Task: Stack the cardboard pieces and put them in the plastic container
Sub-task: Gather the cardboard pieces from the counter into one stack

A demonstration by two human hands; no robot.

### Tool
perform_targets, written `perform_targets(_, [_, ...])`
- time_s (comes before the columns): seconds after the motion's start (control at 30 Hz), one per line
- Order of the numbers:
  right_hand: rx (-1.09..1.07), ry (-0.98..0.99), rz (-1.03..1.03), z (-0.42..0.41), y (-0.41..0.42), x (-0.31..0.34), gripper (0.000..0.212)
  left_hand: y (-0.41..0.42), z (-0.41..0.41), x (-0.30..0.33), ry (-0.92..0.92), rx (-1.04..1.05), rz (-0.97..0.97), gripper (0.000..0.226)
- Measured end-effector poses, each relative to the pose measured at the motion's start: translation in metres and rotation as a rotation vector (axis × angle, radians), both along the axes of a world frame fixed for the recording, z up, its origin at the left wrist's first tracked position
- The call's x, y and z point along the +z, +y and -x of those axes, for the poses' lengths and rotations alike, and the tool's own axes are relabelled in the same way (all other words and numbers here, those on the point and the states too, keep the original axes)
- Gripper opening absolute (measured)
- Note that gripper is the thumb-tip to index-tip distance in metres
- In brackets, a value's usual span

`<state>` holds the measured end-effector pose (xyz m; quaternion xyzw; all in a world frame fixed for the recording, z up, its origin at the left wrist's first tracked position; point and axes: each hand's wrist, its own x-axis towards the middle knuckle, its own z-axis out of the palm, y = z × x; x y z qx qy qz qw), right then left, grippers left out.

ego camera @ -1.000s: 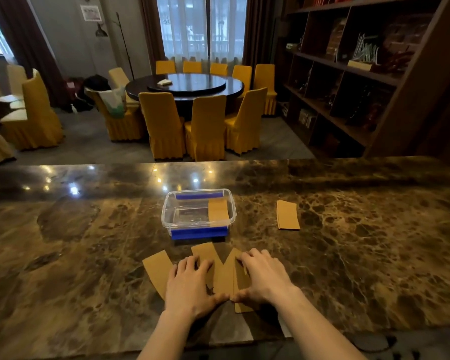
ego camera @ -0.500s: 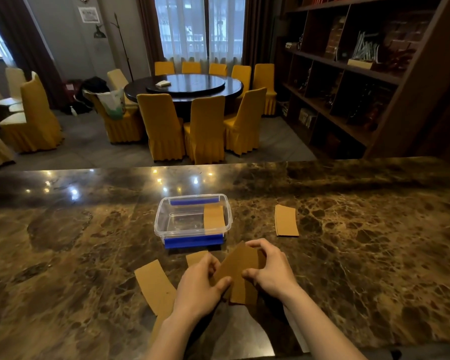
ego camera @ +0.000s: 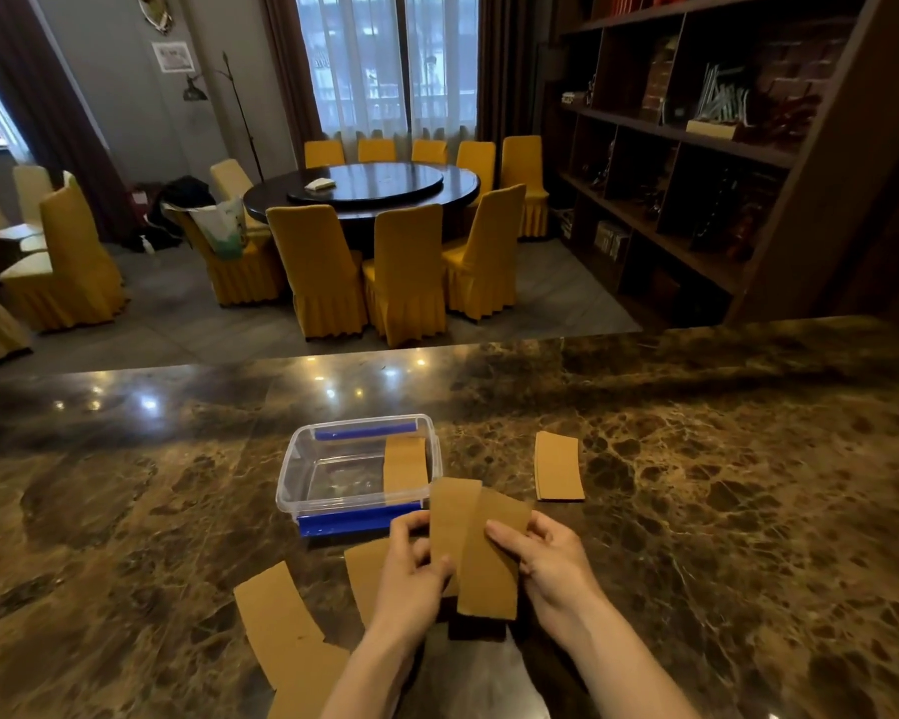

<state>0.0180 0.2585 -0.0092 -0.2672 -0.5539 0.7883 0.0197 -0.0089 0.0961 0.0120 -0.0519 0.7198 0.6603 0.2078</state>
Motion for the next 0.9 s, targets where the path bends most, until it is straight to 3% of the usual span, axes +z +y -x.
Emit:
perform_targets(0.17, [-0.024,-0.035,-0.030,0.006,-0.005,-0.010,0.029,0.006,0.000,-0.001,0.073,-0.181,0.055,0.024])
perform_targets(0.23, [-0.017,-0.048,-0.056,0.008,-0.003,-0.012,0.031,-0.005,0.006,-0.007,0.207,-0.117,0.277,0.013])
perform_targets(0.3, [0.010,-0.071,-0.091,0.011,-0.001,-0.014,0.033,-0.023,0.013,-0.012,0.343,0.007,0.621,0.009])
perform_targets(0.4, [0.044,-0.096,-0.104,0.018,-0.004,-0.013,0.035,-0.042,0.018,-0.020,0.296,-0.026,1.107,0.072])
perform_targets(0.47, [0.066,-0.121,-0.114,0.022,-0.009,-0.011,0.035,-0.042,0.018,-0.023,0.231,-0.117,1.286,0.099])
perform_targets(0.6, [0.157,-0.156,-0.125,0.028,-0.016,-0.012,0.035,-0.030,0.017,-0.023,0.234,-0.061,1.169,0.090])
perform_targets(0.8, [0.225,-0.159,-0.062,0.031,-0.019,-0.005,0.036,-0.034,0.023,-0.018,0.141,0.170,0.586,0.046])
perform_targets(0.9, [0.259,-0.136,-0.037,0.030,-0.024,-0.001,0.039,-0.032,0.025,-0.012,0.089,0.217,0.318,0.043])
